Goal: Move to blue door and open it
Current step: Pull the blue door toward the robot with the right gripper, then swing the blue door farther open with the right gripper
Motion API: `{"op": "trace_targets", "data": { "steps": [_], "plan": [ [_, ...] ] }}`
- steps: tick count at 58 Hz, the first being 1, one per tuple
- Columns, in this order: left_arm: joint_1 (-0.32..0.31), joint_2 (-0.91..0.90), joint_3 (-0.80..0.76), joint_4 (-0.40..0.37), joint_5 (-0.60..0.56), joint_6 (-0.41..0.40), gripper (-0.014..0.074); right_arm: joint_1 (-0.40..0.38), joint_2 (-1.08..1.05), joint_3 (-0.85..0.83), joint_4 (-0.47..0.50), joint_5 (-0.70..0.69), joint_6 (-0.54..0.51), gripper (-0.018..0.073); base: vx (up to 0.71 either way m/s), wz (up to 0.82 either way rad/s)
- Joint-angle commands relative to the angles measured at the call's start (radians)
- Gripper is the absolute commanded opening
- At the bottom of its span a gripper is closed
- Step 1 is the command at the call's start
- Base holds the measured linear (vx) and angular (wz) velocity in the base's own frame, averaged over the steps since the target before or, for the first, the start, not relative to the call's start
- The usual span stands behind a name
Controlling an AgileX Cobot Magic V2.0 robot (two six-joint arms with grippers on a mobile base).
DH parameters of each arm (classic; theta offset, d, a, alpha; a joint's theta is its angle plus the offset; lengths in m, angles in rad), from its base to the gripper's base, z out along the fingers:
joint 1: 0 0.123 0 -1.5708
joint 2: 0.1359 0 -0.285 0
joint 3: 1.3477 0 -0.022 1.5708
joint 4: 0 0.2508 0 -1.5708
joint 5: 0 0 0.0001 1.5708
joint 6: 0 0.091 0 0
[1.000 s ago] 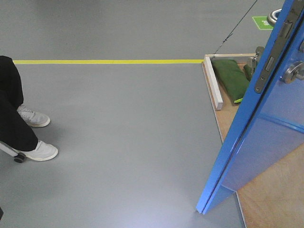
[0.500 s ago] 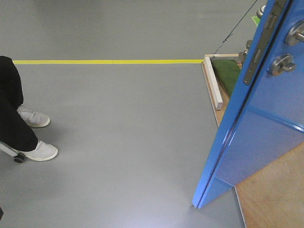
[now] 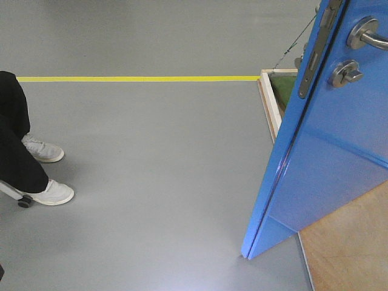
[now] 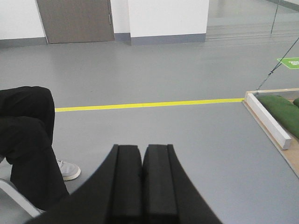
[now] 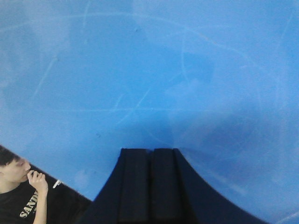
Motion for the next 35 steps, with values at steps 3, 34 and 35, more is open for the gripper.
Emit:
{"op": "trace_targets", "data": {
  "steps": [3, 34, 35],
  "plan": [
    [-0.007, -0.013, -0.026, -0.002, -0.085, -0.007, 0.0073, 0.001, -0.036, -0.016, 0.026, -0.127, -0.011, 0.0012, 0.00, 0.00],
    [-0.007, -0.013, -0.026, -0.002, -0.085, -0.007, 0.0073, 0.001, -0.024, -0.016, 0.025, -0.186, -0.011, 0.0012, 0.00, 0.00],
    [-0.007, -0.013, -0.026, -0.002, -0.085, -0.007, 0.0073, 0.001, -0.024, -0.016, 0.025, -0.186, -0.011, 0.0012, 0.00, 0.00]
  ]
}}
